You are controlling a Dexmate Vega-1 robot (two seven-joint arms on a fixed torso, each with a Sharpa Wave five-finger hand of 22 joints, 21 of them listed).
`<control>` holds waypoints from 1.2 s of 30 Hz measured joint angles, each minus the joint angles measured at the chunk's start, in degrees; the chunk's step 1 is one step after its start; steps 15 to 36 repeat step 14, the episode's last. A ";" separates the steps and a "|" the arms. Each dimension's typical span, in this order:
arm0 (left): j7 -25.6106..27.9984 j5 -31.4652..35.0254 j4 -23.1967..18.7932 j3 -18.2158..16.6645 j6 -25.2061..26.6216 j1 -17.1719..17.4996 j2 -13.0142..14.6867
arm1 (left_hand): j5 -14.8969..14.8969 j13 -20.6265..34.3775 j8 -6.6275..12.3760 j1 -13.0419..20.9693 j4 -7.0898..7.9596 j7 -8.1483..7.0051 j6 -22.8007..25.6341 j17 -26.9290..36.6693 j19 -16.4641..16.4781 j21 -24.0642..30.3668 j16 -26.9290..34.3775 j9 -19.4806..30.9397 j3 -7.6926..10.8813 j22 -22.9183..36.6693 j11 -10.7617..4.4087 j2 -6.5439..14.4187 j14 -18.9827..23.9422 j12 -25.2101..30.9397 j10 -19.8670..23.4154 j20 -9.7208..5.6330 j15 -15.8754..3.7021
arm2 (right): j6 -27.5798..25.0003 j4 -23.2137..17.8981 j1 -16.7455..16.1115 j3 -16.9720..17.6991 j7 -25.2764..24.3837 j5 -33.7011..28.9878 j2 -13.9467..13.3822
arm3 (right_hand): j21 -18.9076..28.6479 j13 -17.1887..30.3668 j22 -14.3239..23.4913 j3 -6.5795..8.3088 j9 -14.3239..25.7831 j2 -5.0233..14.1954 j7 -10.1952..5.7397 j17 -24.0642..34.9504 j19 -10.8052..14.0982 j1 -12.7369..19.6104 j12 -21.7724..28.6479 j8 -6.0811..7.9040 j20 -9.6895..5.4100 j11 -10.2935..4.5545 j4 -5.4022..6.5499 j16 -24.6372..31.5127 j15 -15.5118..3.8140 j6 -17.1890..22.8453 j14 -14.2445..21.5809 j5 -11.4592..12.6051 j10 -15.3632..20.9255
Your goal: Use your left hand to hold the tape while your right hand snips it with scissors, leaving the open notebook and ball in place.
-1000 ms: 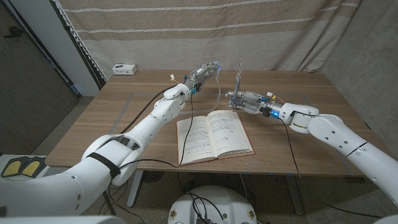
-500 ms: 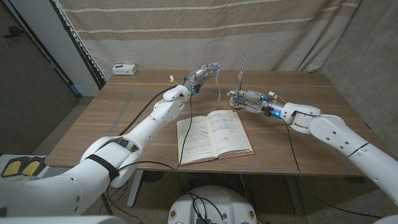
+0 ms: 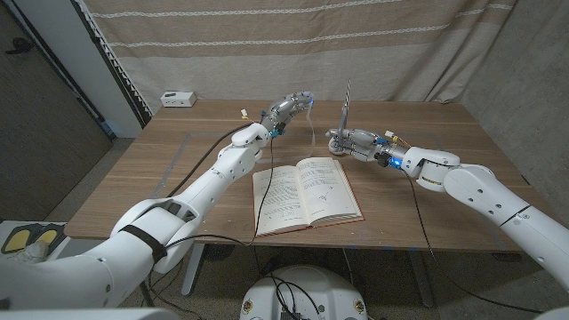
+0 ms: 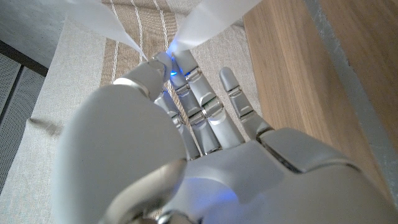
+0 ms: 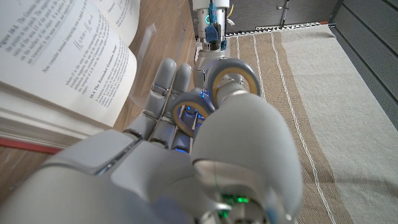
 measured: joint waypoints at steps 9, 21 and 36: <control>0.88 0.27 -1.16 0.00 0.00 0.51 0.43 | 0.00 -0.08 -0.45 0.00 0.00 0.00 0.00 -0.01 -0.31 0.40 0.00 0.01 0.00 -0.04 0.12 0.00 0.00 0.00 0.12 -0.31 0.00 | -0.07 -0.20 0.01 -0.02 -0.10 -0.13 -0.13 | 0.00 -0.26 -0.28 0.00 0.33 0.00 0.25 -0.11 -0.32 0.00 0.06 -0.44 0.32 0.00 0.00 0.00 0.00 0.40 0.00 0.00 0.00; 0.88 0.27 -1.89 0.13 0.00 0.79 0.69 | 0.00 -0.14 -0.45 0.00 0.00 0.00 0.00 -0.01 -0.31 0.43 0.00 -0.26 0.00 -0.31 0.31 0.00 0.00 -0.02 0.31 -0.31 0.00 | 0.18 -0.20 0.01 -0.02 0.22 -0.15 -0.13 | 0.43 -0.27 -0.27 0.18 0.33 0.00 0.10 -0.26 -0.31 0.00 0.06 -0.44 0.32 0.00 -0.19 0.00 0.00 0.52 0.00 0.00 0.00; 0.88 0.27 -1.89 0.13 0.00 0.79 0.69 | 0.00 -0.14 -0.45 0.00 0.00 0.00 0.00 -0.01 -0.31 0.43 0.00 -0.26 0.00 -0.31 0.31 0.00 0.00 -0.02 0.31 -0.31 0.00 | 0.18 -0.20 0.01 -0.02 0.22 -0.15 -0.13 | 0.43 -0.27 -0.27 0.18 0.33 0.00 0.10 -0.26 -0.31 0.00 0.06 -0.44 0.32 0.00 -0.19 0.00 0.00 0.52 0.00 0.00 0.00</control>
